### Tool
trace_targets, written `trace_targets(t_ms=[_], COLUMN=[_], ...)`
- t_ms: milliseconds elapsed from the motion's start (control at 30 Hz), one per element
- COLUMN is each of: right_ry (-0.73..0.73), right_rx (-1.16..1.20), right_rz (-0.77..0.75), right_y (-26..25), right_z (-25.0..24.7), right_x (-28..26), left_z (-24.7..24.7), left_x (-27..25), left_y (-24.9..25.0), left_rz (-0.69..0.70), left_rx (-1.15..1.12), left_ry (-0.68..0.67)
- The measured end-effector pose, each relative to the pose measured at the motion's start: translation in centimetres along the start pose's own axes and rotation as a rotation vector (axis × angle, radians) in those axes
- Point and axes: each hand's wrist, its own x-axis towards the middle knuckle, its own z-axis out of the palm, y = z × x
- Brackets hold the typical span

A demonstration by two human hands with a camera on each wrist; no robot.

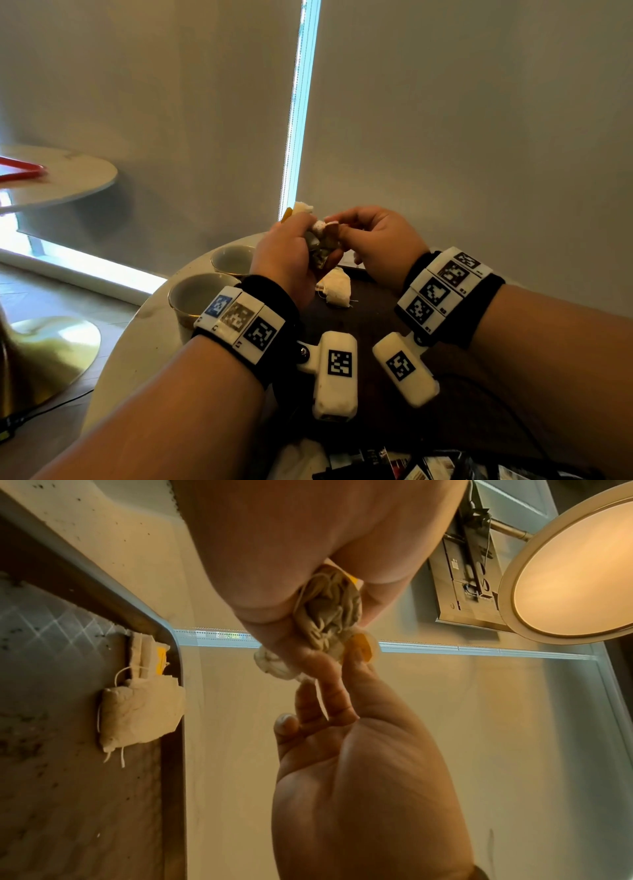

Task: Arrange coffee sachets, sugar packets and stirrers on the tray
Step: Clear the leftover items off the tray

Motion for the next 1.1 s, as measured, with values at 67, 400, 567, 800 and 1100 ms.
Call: trace_targets(t_ms=[67,400,567,800,1100], right_ry=[0.045,0.163,0.229,0.197,0.063], right_rx=[-0.023,0.086,0.091,0.182,0.226], right_rz=[-0.003,0.065,0.102,0.177,0.175], right_y=[0.1,0.9,1.1,1.0,0.8], right_z=[0.0,-0.3,-0.6,-0.7,-0.3], right_x=[0.2,1.0,1.5,1.5,0.7], left_z=[0.0,-0.4,-0.3,-0.5,-0.7], left_x=[0.0,0.6,0.7,1.3,1.0], left_y=[0.0,-0.4,-0.5,-0.4,-0.6], left_rz=[-0.024,-0.041,-0.046,-0.033,-0.016], left_rx=[0.014,0.125,0.143,0.174,0.281], left_ry=[-0.015,-0.013,-0.006,0.047,-0.057])
